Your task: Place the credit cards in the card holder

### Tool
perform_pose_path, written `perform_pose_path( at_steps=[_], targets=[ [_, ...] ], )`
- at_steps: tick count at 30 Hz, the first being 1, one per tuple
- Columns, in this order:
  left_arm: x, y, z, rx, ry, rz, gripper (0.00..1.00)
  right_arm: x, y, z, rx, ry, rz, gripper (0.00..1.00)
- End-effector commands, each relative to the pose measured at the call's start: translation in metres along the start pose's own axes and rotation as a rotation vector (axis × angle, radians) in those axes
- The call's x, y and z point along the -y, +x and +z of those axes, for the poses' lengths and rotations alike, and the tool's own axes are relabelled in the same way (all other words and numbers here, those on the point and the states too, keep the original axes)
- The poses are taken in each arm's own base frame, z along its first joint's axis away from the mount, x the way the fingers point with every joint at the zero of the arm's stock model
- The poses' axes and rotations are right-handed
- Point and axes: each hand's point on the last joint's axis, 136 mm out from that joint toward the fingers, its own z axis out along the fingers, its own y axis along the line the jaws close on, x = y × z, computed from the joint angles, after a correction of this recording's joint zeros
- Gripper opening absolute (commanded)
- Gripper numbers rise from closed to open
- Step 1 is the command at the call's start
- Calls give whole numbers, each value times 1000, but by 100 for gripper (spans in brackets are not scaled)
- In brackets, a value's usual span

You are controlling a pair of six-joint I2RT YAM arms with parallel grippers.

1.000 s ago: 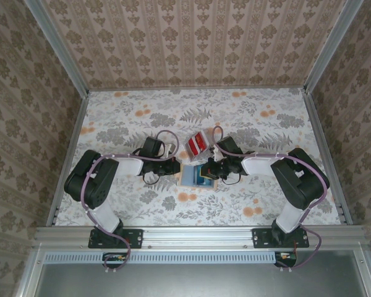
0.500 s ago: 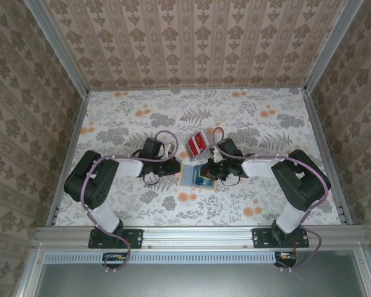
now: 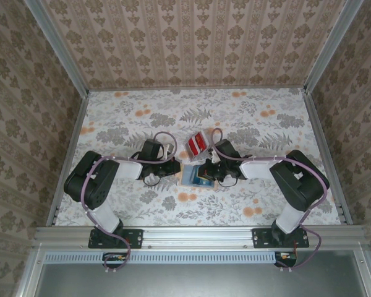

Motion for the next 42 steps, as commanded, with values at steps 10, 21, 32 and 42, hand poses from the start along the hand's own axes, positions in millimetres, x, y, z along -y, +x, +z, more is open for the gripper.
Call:
perform_pose_path(
  at_steps=[10, 21, 32, 42],
  targets=[
    [-20, 58, 14, -169, -70, -54, 0, 30, 21, 6, -102, 142, -16, 8],
    [-19, 57, 12, -166, -67, -49, 0, 38, 20, 1, -100, 145, 5, 8],
    [-15, 55, 8, -155, -72, -34, 0, 40, 11, 9, -134, 157, -14, 7],
    [-15, 54, 10, -156, -73, -30, 0, 37, 10, 15, -141, 177, -21, 12]
  ],
)
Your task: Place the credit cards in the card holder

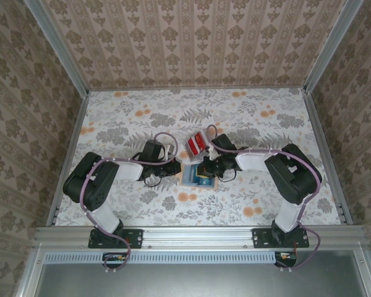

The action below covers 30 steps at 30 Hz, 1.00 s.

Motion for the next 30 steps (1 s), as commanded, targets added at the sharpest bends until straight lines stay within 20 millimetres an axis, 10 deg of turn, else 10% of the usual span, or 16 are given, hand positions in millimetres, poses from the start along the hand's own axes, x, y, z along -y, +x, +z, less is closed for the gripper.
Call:
perform_pose_path(
  at_steps=[1, 17, 30],
  targets=[
    [-14, 56, 10, -182, -44, -48, 0, 35, 17, 11, -40, 144, 41, 15],
    [-11, 55, 12, -184, -41, -41, 0, 37, 17, -50, 62, 322, -30, 37],
    [-9, 53, 15, -184, -40, -35, 0, 31, -11, -60, 220, 325, -82, 22]
  ],
)
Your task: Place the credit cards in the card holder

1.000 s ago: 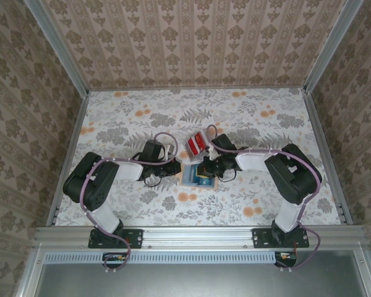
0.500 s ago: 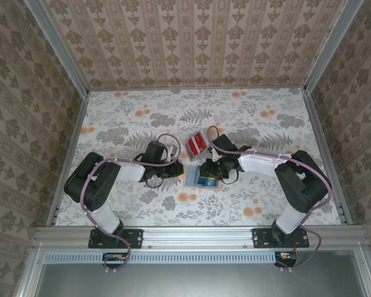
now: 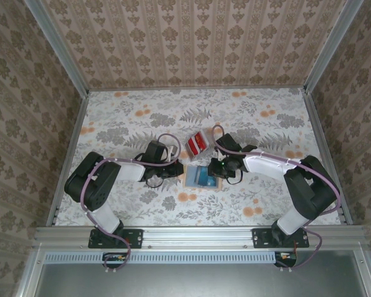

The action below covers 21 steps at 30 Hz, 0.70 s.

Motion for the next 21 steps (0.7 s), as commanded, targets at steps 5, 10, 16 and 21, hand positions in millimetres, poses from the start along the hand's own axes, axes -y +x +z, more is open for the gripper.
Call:
perform_pose_path(
  at_steps=[5, 10, 16, 21],
  targets=[
    [-16, 45, 10, -160, -50, -55, 0, -10, -31, -3, 138, -6, -46, 21],
    [-16, 46, 9, -156, -51, -54, 0, -14, -38, 5, 144, 7, -75, 21],
    [-18, 48, 10, -158, -53, -59, 0, -24, -41, 20, 125, -5, -114, 21],
    [-18, 47, 9, -155, -57, -58, 0, -33, -39, 29, 96, -15, -143, 21]
  ],
)
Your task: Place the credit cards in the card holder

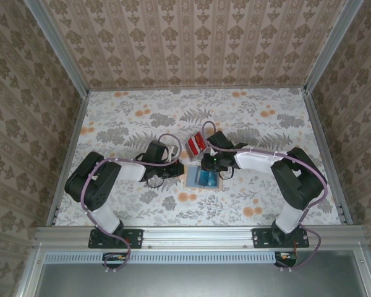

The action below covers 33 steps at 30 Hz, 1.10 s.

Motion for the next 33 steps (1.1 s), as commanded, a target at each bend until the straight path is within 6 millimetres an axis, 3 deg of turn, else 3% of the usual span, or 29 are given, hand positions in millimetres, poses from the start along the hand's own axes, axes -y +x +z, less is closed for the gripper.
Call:
perform_pose_path(
  at_steps=[1, 19, 27, 33],
  targets=[
    [-20, 47, 8, -150, -58, -64, 0, -12, -6, 3, 1, -17, -49, 21],
    [-20, 47, 10, -148, -55, -66, 0, -27, 14, 4, -91, -77, -78, 21],
    [-21, 47, 9, -144, -56, -66, 0, -13, -13, -9, 24, 60, -107, 21],
    [-21, 48, 8, -144, -57, -66, 0, -15, -18, -1, 2, 84, -137, 21]
  ],
)
